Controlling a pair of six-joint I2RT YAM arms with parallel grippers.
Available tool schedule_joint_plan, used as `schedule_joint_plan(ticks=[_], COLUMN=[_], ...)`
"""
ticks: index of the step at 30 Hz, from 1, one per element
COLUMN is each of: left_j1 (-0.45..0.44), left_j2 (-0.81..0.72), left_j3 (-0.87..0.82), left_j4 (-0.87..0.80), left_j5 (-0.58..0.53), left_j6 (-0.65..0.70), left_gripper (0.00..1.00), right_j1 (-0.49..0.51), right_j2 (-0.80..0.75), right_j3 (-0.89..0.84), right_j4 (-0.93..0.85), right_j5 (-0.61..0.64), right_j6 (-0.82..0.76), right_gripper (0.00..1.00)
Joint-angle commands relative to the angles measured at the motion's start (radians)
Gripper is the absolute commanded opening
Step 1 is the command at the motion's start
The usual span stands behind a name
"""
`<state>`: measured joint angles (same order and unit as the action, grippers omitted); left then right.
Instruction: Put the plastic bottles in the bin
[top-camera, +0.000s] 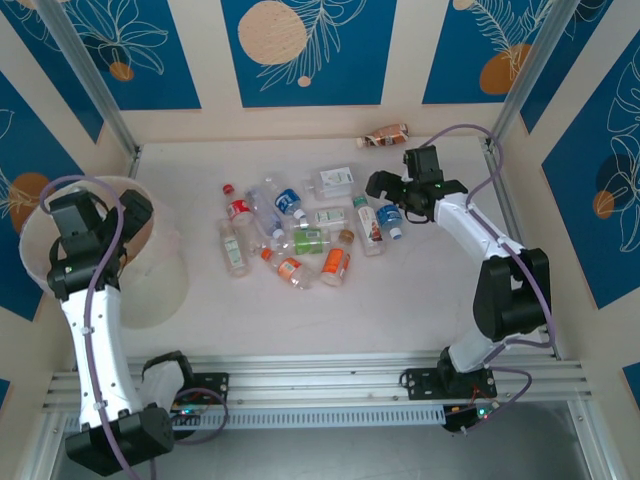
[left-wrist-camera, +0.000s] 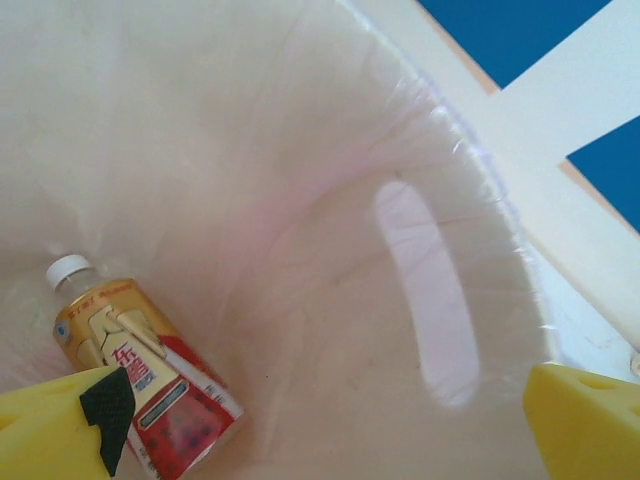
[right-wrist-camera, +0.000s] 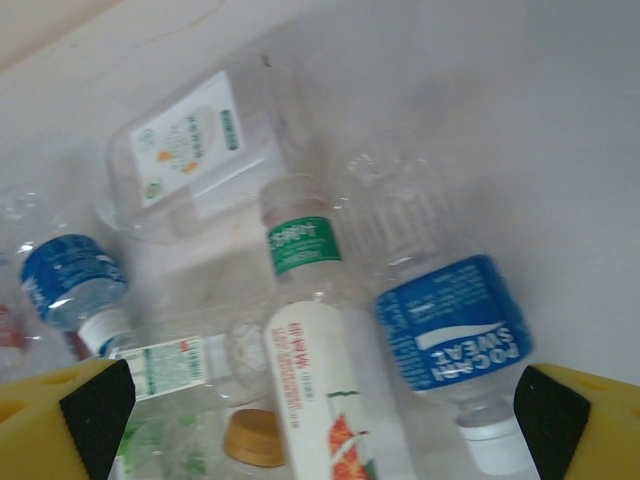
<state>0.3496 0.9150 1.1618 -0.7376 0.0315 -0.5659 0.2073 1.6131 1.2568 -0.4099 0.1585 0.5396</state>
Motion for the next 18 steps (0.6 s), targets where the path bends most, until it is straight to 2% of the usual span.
schedule_joint_plan(ticks=[1, 5, 8, 13, 18], left_j1=[0.004, 0.004, 0.004, 0.003, 0.003], left_j2=[-0.032, -0.076, -0.112, -0.192, -0.258], left_j3=[0.048, 0.046, 0.035, -0.067, -0.137], left_j4=[-0.018, 0.026, 0.090, 0.323, 0.465], left_j5=[-0.016, 0.057, 0.158, 0.373, 0.465], left_j6=[0.029, 0.021, 0.024, 0.001, -0.027], left_gripper=[1.00, 1.00, 1.00, 1.00, 1.00], right_j1=[-0.028, -0.053, -0.065, -0.064, -0.050], right_j2=[0.010, 0.045, 0.097, 0.209, 0.269], right_j3=[-0.003, 0.012, 0.057, 0.152, 0.195], right_j4=[-0.039, -0.064, -0.104, -0.188, -0.203], right_j5=[0.004, -0.035, -0.055, -0.050, -0.036], right_j6=[-0.042, -0.080, -0.127, -0.183, -0.193], right_gripper=[1.00, 0.99, 0.98, 0.96, 0.96])
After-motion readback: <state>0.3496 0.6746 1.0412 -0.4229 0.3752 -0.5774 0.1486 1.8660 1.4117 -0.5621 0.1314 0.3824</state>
